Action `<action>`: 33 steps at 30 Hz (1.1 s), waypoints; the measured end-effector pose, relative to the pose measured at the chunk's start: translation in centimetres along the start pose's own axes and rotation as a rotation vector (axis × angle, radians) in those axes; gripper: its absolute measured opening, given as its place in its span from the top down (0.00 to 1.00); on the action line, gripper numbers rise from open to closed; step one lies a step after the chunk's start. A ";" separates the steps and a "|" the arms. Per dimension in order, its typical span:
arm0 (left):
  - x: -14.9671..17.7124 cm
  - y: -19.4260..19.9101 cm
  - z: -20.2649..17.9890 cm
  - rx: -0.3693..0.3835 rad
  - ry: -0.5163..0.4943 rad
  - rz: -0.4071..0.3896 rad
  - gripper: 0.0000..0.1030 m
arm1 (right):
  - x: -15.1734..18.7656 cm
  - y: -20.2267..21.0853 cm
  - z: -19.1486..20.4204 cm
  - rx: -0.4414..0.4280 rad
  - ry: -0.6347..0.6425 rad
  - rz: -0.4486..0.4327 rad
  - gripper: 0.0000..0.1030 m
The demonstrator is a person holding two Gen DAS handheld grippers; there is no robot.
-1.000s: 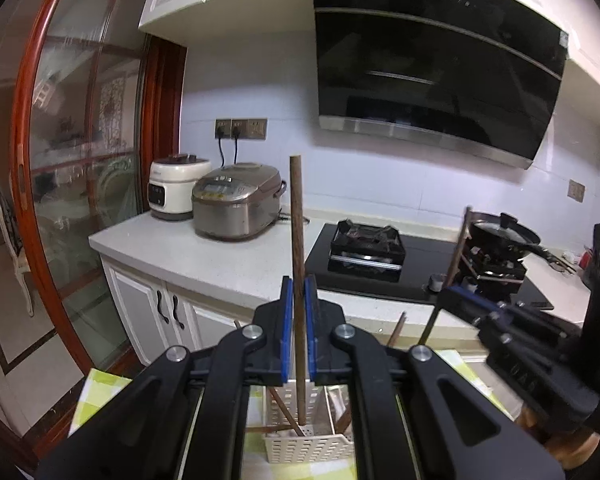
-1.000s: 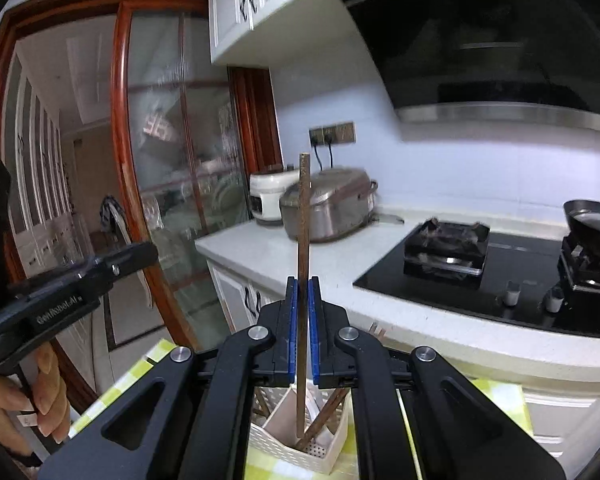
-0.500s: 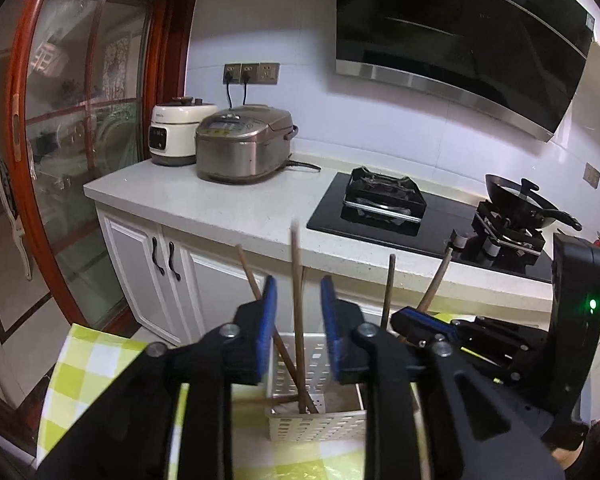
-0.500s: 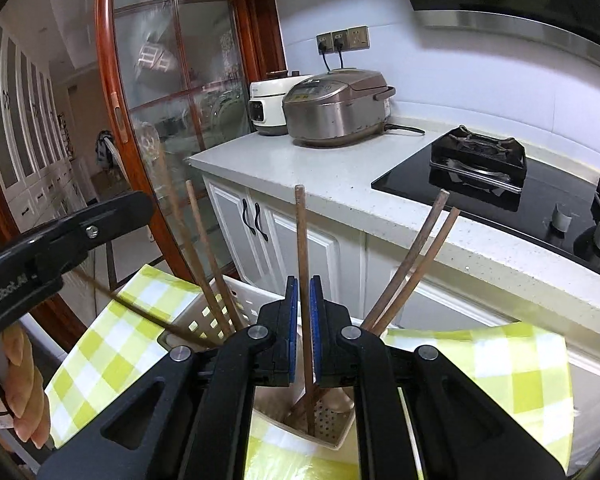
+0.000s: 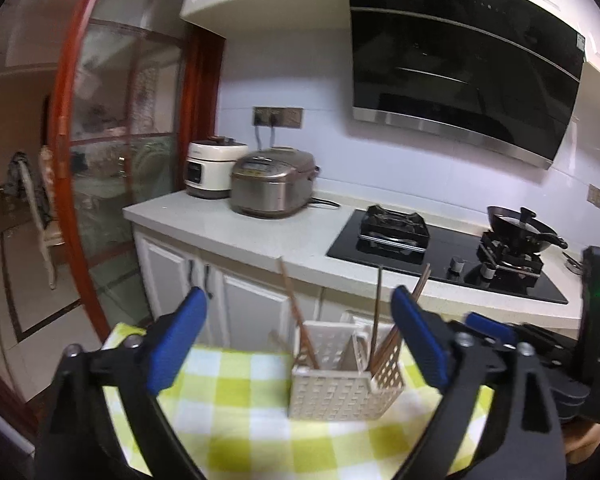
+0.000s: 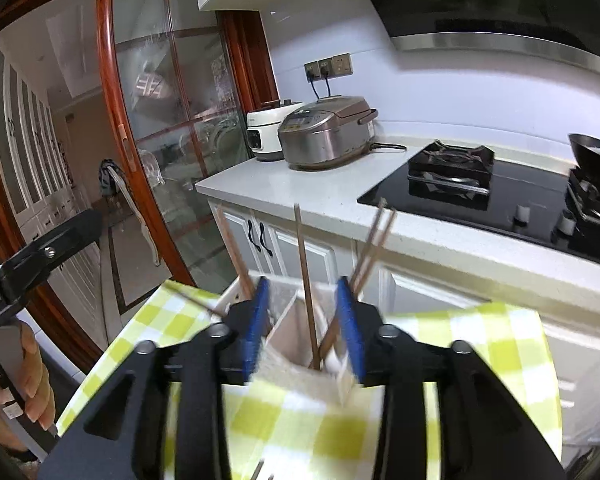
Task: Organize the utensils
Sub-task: 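Move both tools back over the last two chopsticks on the cloth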
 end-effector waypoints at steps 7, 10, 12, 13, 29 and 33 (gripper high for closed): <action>5.8 5.0 2.1 -0.096 -0.017 0.020 0.05 | 6.2 3.9 1.5 0.018 -0.027 0.019 0.28; 9.1 5.9 2.6 -0.092 -0.027 0.075 0.05 | 9.5 5.0 1.8 0.017 -0.060 0.035 0.26; 11.4 6.4 2.9 -0.086 -0.026 0.112 0.05 | 11.6 5.4 1.8 0.012 -0.089 0.052 0.26; 12.5 6.5 2.9 -0.081 -0.022 0.131 0.05 | 12.8 5.5 1.9 0.009 -0.101 0.066 0.26; 23.9 6.4 3.7 -0.091 -0.057 0.339 0.05 | 23.6 1.9 3.7 0.068 -0.129 0.280 0.33; 24.5 6.6 4.0 -0.115 -0.098 0.327 0.05 | 24.0 0.6 3.9 0.080 -0.122 0.309 0.42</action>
Point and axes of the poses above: each gripper's, at about its wrist camera, not at the fingertips, and y roughly against the way its jaws point, z to its left, x to its underside, the point moved 2 cm from there along -y, roughly the way its jaws point, and after that the axes turned 13 degrees about -x, right-handed, at the moved point
